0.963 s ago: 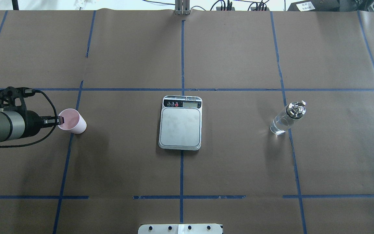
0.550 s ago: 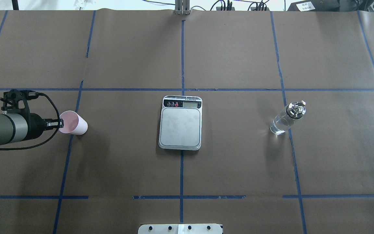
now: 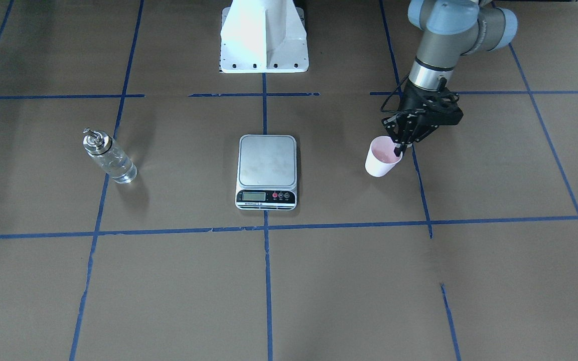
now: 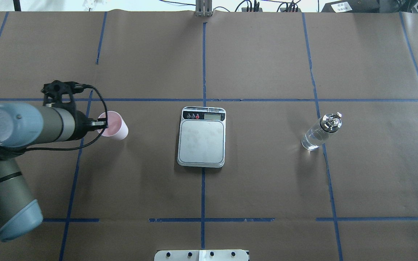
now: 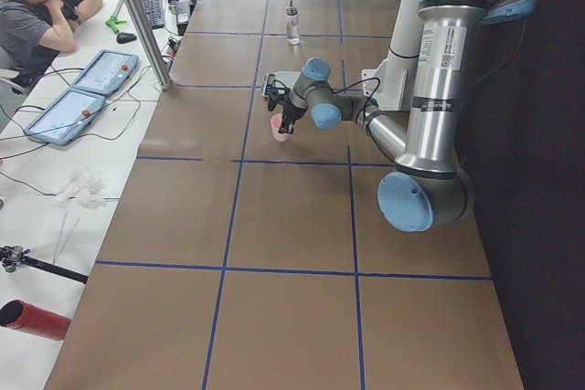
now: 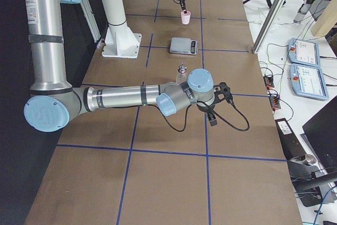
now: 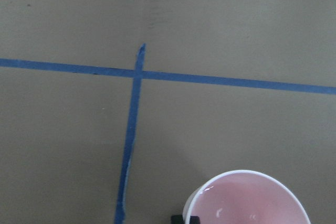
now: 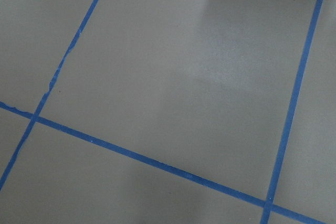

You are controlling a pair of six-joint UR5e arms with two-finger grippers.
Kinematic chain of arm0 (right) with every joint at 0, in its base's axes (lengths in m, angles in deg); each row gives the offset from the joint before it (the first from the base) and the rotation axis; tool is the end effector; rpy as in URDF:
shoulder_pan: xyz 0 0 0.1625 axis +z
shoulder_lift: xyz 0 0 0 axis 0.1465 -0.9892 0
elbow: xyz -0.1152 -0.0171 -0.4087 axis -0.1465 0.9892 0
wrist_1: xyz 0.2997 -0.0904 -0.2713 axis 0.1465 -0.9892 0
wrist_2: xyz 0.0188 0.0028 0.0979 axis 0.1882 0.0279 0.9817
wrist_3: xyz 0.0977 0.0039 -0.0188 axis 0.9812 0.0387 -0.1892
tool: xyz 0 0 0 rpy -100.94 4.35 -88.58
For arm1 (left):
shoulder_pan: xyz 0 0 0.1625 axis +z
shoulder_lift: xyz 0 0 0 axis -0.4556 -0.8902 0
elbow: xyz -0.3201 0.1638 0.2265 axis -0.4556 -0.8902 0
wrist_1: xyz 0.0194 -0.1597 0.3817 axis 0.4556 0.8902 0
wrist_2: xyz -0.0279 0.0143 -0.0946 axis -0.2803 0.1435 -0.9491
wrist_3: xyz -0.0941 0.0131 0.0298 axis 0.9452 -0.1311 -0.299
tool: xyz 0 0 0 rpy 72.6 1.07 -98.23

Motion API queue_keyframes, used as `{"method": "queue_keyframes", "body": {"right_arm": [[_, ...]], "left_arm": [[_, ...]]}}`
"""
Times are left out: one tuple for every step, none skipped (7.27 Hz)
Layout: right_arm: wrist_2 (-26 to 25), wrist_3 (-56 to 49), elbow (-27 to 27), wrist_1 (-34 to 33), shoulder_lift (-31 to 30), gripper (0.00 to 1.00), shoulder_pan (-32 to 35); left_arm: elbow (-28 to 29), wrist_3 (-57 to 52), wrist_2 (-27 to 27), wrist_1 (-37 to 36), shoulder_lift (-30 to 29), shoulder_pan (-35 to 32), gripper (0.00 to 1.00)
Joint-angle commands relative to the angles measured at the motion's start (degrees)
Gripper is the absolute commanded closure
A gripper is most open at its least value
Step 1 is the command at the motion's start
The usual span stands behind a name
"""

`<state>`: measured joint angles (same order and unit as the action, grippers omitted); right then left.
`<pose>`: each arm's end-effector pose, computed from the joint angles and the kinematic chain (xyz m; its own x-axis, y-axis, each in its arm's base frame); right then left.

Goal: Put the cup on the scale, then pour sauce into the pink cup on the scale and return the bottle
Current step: 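Carry the pink cup with the left gripper onto the scale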

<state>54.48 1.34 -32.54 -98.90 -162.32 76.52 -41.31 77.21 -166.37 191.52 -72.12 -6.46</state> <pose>0.0126 -0.5255 0.5498 0.6323 -0.3280 0.7019 -0.0003 0.9059 0.4236 0.3963 -0.4133 0.3193 0.6249 -0.0525 -0.7789 0.3227 0.9259 0.1964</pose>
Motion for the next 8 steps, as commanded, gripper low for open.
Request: {"method": "queue_keyframes", "body": {"right_arm": [[0.0, 0.0, 0.0, 0.0, 0.0, 0.0, 0.1], [0.0, 0.0, 0.0, 0.0, 0.0, 0.0, 0.1], [0.0, 0.0, 0.0, 0.0, -0.1, 0.0, 0.1], [0.0, 0.0, -0.1, 0.0, -0.1, 0.0, 0.0], [0.0, 0.0, -0.1, 0.0, -0.1, 0.0, 0.1], [0.0, 0.0, -0.1, 0.0, -0.2, 0.0, 0.1], [0.0, 0.0, -0.1, 0.0, -0.2, 0.0, 0.1], [0.0, 0.0, 0.0, 0.0, -0.2, 0.0, 0.0]], "left_arm": [[4.1, 5.7, -0.2, -12.5, -15.4, 3.2, 1.0], [6.2, 6.1, 0.0, -13.3, -18.2, 3.8, 1.0], [8.2, 6.2, 0.1, -13.4, -20.6, 4.0, 1.0], [10.7, 6.2, 0.2, -13.4, -22.9, 4.1, 1.0], [10.9, 6.3, 0.1, -13.4, -24.2, 4.9, 1.0], [11.9, 8.5, 0.2, -13.4, -25.6, 6.6, 1.0], [14.6, 9.0, 0.3, -13.4, -28.3, 6.8, 1.0], [15.5, 9.0, 0.4, -13.4, -28.6, 6.8, 0.98]]}}
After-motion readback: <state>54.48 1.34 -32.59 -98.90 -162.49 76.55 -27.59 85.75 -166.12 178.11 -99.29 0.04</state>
